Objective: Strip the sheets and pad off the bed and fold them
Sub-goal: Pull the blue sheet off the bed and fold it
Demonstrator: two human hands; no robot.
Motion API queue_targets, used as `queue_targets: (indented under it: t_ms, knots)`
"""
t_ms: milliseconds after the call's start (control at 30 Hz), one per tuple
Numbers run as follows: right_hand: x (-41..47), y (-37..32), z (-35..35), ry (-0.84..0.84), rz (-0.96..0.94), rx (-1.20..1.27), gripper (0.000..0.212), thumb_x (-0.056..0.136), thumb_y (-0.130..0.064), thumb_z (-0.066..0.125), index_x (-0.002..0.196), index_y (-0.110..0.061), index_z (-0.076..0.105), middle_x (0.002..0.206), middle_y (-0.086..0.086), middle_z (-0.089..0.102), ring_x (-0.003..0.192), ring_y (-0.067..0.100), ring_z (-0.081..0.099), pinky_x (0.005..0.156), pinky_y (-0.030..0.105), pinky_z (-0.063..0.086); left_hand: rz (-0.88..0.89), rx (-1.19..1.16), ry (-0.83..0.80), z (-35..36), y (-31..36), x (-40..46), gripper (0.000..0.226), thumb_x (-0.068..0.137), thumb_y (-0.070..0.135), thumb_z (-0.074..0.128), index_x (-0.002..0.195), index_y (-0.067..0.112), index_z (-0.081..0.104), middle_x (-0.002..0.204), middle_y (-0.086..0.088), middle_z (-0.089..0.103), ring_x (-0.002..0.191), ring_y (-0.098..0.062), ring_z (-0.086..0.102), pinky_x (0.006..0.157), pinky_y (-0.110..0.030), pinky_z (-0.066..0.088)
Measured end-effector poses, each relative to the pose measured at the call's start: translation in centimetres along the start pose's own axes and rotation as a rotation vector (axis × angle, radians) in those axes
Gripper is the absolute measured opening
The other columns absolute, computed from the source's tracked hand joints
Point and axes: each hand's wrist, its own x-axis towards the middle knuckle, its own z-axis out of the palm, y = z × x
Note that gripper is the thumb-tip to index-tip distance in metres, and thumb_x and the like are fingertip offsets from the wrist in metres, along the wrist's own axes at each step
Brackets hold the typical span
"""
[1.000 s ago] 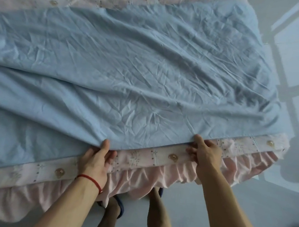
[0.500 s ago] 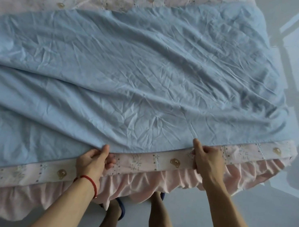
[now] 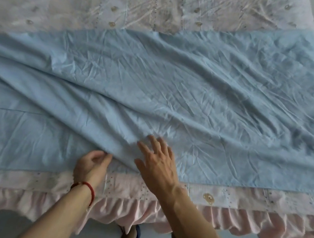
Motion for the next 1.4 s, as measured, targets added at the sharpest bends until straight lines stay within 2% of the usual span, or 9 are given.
queue_targets:
  t_ms: [167,333,467,800,967,1133,1233,1333,1400]
  knots:
    - [4.1,-4.8,3.3,-0.145,-0.024,-0.088,0.056,0.106,-0.049,0.034,0.159,-0.041,0.017,0.17,0.0,0.002,0.155,0.038,-0.006,0.114,0.076,-0.001,0.018,0.552,0.126,-6.2,-1.0,6.2,0.051,0.079,0.037,0.074,0.128,0.029,0.062,0.136,-0.017,0.052,0.125,-0.04,0.049,0.102,-0.045,0.043]
    - [6.9,-6.9,5.2,-0.238,0.184,-0.211,0.09,0.088,-0.075,0.049,0.157,-0.043,0.002,0.167,0.006,0.0,0.15,0.05,-0.008,0.105,0.085,0.002,0.169,0.783,-0.205,-9.9,-4.9,9.8,0.09,0.073,0.064,0.057,0.154,0.052,0.018,0.162,-0.01,0.019,0.146,-0.038,0.027,0.115,-0.058,0.032]
    - [8.9,-8.7,6.8,-0.323,0.294,-0.316,0.113,0.077,-0.078,0.062,0.158,-0.037,-0.006,0.168,0.014,-0.006,0.147,0.058,-0.013,0.103,0.087,0.004,0.186,0.975,-0.33,-10.4,-4.7,10.1,0.092,0.084,0.07,0.056,0.15,0.059,-0.007,0.167,0.0,-0.005,0.151,-0.033,0.015,0.107,-0.078,0.012]
    - [11.1,-10.8,9.1,-0.351,0.484,-0.427,0.111,0.078,-0.07,0.068,0.158,-0.036,-0.001,0.167,0.016,-0.004,0.145,0.06,-0.016,0.101,0.089,0.003,0.204,0.998,-0.61,-12.5,-2.8,13.1,0.09,0.083,0.063,0.053,0.151,0.057,-0.008,0.168,-0.004,-0.007,0.148,-0.039,0.021,0.112,-0.073,0.014]
    - [10.7,-10.8,9.6,-0.317,0.529,-0.464,0.109,0.078,-0.068,0.067,0.158,-0.037,-0.001,0.165,0.015,-0.006,0.146,0.057,-0.015,0.104,0.088,0.005,-0.098,0.323,-1.006,-15.5,0.6,16.5,0.099,0.07,0.051,0.065,0.157,0.038,0.022,0.167,0.006,0.005,0.153,-0.016,0.012,0.125,-0.038,0.012]
    - [10.9,-11.5,9.3,-0.301,0.598,-0.409,0.107,0.076,-0.056,0.078,0.155,-0.042,0.008,0.164,0.011,-0.004,0.149,0.052,-0.012,0.102,0.088,0.007,-0.304,0.046,-1.074,-19.7,0.7,19.6,0.062,0.094,0.037,0.063,0.15,0.044,0.038,0.162,0.003,0.031,0.15,-0.028,0.027,0.121,-0.049,0.021]
    - [11.2,-14.2,9.0,-0.299,0.705,-0.378,0.104,0.073,-0.042,0.085,0.154,-0.035,0.02,0.159,0.013,0.006,0.147,0.047,0.004,0.1,0.085,0.023,-0.345,-0.198,-0.848,-24.0,0.0,22.8,0.03,0.099,0.024,0.058,0.13,0.023,0.06,0.141,-0.001,0.057,0.12,-0.03,0.06,0.102,-0.059,0.047]
    - [13.1,-19.7,9.2,-0.147,0.768,-0.204,0.095,0.08,-0.04,0.078,0.155,-0.016,0.024,0.156,0.022,0.019,0.144,0.045,0.02,0.107,0.073,0.03,-0.413,-0.663,-0.57,-27.1,0.7,27.2,0.011,0.101,0.011,0.05,0.1,0.008,0.061,0.124,-0.011,0.055,0.114,-0.029,0.057,0.091,-0.053,0.053]
    - [14.0,-25.2,9.9,0.121,0.613,0.11,0.082,0.084,-0.031,0.074,0.154,-0.018,0.032,0.155,0.016,0.034,0.142,0.037,0.033,0.114,0.055,0.033,-0.479,-0.823,-0.465,-28.1,1.8,29.8,0.008,0.099,0.012,0.051,0.095,0.006,0.056,0.111,-0.016,0.051,0.101,-0.028,0.055,0.095,-0.051,0.051]
